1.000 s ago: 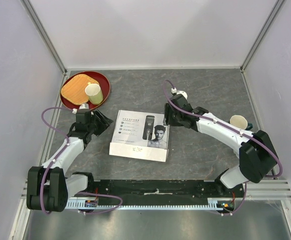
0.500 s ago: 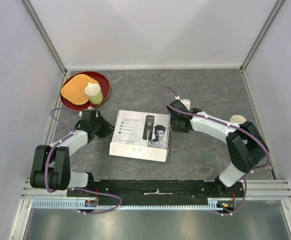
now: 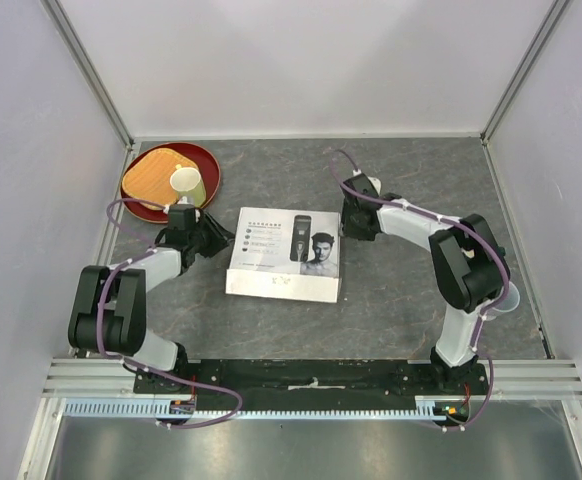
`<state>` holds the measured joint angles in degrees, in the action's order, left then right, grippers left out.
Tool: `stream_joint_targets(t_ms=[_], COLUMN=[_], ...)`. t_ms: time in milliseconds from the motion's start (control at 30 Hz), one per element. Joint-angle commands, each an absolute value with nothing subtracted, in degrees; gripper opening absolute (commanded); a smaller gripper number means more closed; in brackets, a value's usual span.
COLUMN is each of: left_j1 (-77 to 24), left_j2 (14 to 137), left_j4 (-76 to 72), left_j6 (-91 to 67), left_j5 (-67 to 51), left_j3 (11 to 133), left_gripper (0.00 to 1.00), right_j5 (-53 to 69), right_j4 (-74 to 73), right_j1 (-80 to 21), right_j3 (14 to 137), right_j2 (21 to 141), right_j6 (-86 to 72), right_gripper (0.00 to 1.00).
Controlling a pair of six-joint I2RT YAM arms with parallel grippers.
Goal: Sort the hair-cutting tools
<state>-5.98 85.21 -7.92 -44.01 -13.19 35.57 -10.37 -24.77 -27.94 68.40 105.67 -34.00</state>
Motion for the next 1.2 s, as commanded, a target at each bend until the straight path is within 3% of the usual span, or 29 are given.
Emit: stream_joint_targets(t_ms=[0, 200, 400, 667, 700, 867, 1167], left_j1=[-8.26, -8.26, -8.35, -8.44, -8.44, -9.31, -13.27], left_j2=[85.26, 82.01, 72.09, 58.1, 56.7, 55.63, 56.69], left_j4=[-13.27, -0.41, 13.35, 10.82, 10.2, 8.26, 8.61], left_j6=[-43.68, -43.94, -44.74, -39.91, -39.12, -38.59, -37.62], left_j5=[-18.54, -8.04, 3.16, -7.45, -10.69, -14.68, -15.29], left_j3=[39.29, 40.25, 39.29, 33.05, 31.83, 29.36, 28.74], left_gripper=[0.42, 0.5, 0.5, 0.72, 0.73, 0.75, 0.71], right_j5=[-5.8, -17.55, -15.92, 0.51, 6.1, 10.28, 15.45], right_j4=[-14.59, -21.69, -24.52, -16.54, -15.04, -13.62, -11.43], right_j1=[-28.83, -27.52, -25.49, -25.58, -25.58, -26.19, -28.56], right_j3=[75.84, 76.82, 68.04, 53.03, 51.61, 47.29, 45.79], right_j2=[108.02, 106.0, 95.2, 78.86, 77.97, 75.68, 76.72], right_j6=[-33.84, -38.65, -41.93, -38.76, -38.15, -35.16, -32.69], right_gripper=[0.55, 0.7, 0.78, 0.84, 0.86, 0.98, 0.98])
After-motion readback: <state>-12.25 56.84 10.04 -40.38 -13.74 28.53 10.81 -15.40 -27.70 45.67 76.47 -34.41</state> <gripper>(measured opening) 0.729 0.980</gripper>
